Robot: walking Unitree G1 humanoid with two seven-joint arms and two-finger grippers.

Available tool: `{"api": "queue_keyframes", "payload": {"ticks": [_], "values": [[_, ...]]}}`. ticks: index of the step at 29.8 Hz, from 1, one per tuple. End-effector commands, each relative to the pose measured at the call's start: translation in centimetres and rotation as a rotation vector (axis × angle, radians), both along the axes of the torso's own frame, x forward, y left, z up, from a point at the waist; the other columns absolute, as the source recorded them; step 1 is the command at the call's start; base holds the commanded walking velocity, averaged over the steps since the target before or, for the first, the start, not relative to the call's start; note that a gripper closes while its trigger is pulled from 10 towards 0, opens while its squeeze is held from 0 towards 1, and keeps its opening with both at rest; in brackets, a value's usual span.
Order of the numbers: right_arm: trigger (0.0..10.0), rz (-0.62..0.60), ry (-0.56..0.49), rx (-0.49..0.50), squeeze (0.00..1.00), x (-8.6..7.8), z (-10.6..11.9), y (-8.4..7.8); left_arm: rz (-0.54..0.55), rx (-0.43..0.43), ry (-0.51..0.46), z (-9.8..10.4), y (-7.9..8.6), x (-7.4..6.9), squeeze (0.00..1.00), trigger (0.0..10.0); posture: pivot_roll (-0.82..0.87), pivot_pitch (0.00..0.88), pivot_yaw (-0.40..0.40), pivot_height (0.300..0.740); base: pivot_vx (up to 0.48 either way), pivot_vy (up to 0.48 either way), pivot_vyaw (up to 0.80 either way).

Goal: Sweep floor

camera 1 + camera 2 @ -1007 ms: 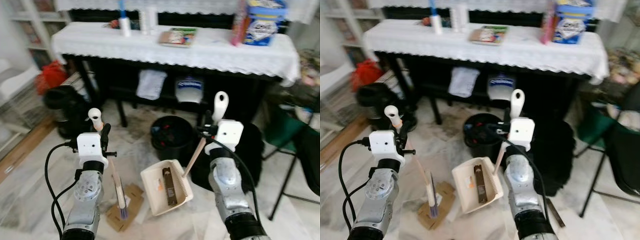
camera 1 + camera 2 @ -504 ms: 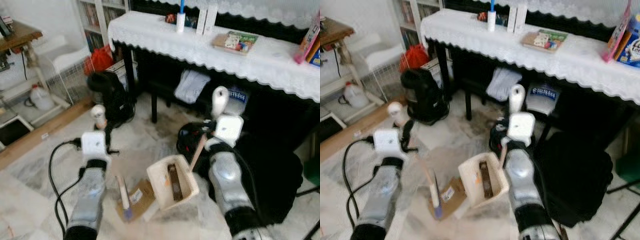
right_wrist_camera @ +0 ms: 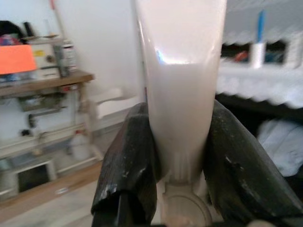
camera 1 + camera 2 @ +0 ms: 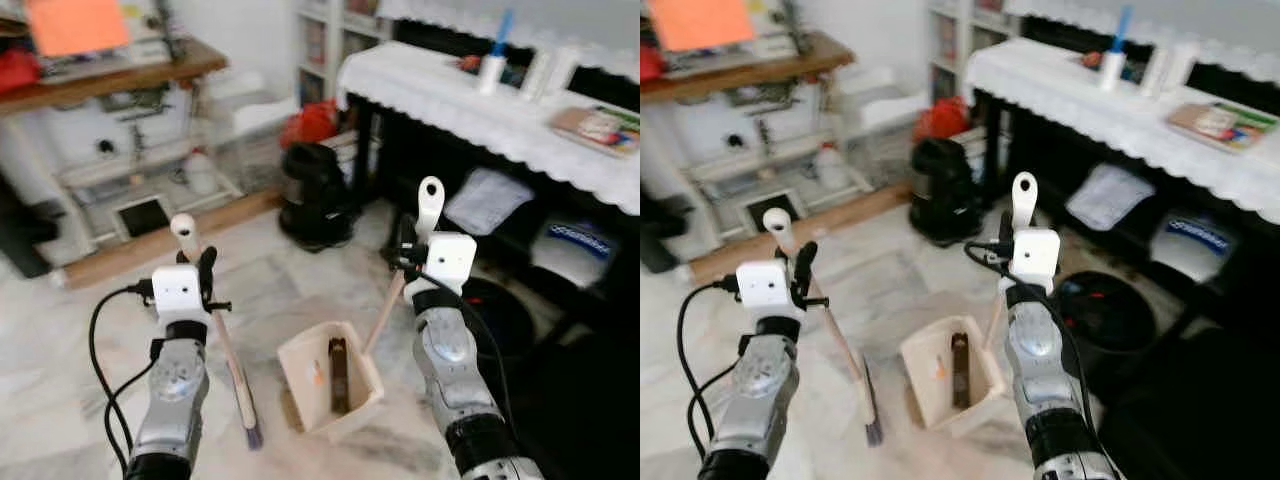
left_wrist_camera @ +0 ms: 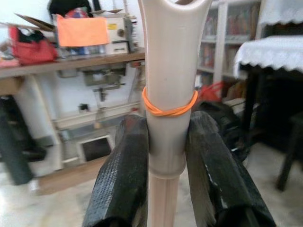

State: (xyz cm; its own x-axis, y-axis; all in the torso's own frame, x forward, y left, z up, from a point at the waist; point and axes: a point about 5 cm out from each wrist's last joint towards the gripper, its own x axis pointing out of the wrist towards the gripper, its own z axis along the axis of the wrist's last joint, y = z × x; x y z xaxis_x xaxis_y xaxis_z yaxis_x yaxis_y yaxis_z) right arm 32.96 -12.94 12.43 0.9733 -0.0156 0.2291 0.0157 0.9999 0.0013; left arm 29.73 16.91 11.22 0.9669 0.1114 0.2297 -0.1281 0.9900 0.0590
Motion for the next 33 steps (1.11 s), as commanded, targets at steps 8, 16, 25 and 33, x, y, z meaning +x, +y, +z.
{"api": "queue_keyframes", "payload": {"ticks": [8, 16, 25, 33], "values": [[10.0, -0.001, -0.067, -0.023, 0.00, 0.5, 1.6, -0.7, 0.086, 0.080, -0.074, 1.5, 1.7, 0.1, 0.00, 10.0, 0.09, 0.000, -0.029, 0.740, 0.000, 0.000, 0.80], [10.0, 0.014, -0.068, -0.013, 0.00, 0.2, 1.4, -0.1, 0.027, 0.055, -0.048, 0.9, 0.5, 0.2, 0.00, 10.0, 0.09, 0.000, -0.015, 0.740, 0.000, 0.000, 0.80], [10.0, 0.017, -0.066, -0.008, 0.00, 0.4, 1.5, 0.1, 0.025, 0.056, -0.043, 0.8, 0.2, 0.2, 0.00, 10.0, 0.09, 0.000, -0.014, 0.740, 0.000, 0.000, 0.80], [10.0, 0.007, -0.020, 0.078, 0.00, 0.3, 0.8, 0.4, 0.020, 0.057, -0.035, 0.6, 0.2, -0.2, 0.00, 10.0, 0.10, 0.000, -0.007, 0.740, 0.000, 0.000, 0.61]]}}
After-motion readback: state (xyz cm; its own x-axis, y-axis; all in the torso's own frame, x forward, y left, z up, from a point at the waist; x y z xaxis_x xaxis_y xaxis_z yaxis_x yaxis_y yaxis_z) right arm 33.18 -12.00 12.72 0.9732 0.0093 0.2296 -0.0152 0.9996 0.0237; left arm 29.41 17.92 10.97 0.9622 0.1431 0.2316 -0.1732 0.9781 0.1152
